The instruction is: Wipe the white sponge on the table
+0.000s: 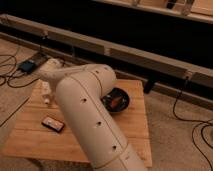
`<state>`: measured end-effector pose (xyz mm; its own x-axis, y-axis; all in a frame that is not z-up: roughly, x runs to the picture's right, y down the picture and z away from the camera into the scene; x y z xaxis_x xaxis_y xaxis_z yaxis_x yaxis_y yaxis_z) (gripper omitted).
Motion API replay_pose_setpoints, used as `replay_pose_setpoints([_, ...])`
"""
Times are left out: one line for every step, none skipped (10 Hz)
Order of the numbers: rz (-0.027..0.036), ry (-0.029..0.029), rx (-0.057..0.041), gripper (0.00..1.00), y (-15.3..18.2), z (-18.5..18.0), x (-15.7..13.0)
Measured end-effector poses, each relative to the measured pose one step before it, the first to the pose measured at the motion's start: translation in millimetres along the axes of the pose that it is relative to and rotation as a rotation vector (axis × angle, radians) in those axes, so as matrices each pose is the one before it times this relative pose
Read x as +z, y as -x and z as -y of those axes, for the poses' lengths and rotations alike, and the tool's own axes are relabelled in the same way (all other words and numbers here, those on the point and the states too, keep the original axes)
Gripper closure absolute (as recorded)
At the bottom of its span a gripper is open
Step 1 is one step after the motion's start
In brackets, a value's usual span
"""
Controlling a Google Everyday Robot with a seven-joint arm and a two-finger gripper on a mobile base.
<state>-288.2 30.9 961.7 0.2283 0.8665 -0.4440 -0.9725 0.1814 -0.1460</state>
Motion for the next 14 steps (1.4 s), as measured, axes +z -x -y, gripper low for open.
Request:
replay_pose_setpoints([-0.00838,-0.00757,0.00076,0.20,-0.02,2.18,4.56])
replay_pose_setpoints([-0.00544,-0.00461,0.00116,0.20,-0.59,1.32,3.16])
replay_pose_setpoints([-0.00286,-0.00652,0.00093,0.20,0.43,0.88,4.40])
replay_pose_setpoints([-0.00045,-0.00831,-0.00283,0.20,0.62,-0.16,2.50])
replay_pose_setpoints([0.00102,-0.00677,-0.00410,0.20,0.57,-1.38,2.55])
replay_pose_setpoints([0.00097,-0.00734,-0.00106,0.20,0.99,0.87,1.79])
replay_pose_setpoints([-0.00152,-0.01033,-0.00033,0.21,0.31,2.28,2.68])
replay_pose_setpoints([-0.00434,0.00021,0.00412,0.26,-0.39,0.08,1.29])
replay_pose_setpoints([-0.00458,0.00197,0.00559,0.34,-0.63,0.76,2.20])
replay_pose_setpoints([-0.00496,0.00277,0.00759,0.44,-0.50,0.73,1.74])
replay_pose_setpoints([-0.00580,0.00299,0.00937,0.56,-0.45,0.22,1.47])
replay_pose_setpoints([-0.00479,-0.00042,0.00675,0.64,-0.45,1.67,1.52])
replay_pose_setpoints([-0.00681,0.00136,0.01020,0.76,-0.48,2.07,1.81])
replay_pose_setpoints([-0.00431,0.00283,0.00591,0.86,-0.24,-0.69,1.18])
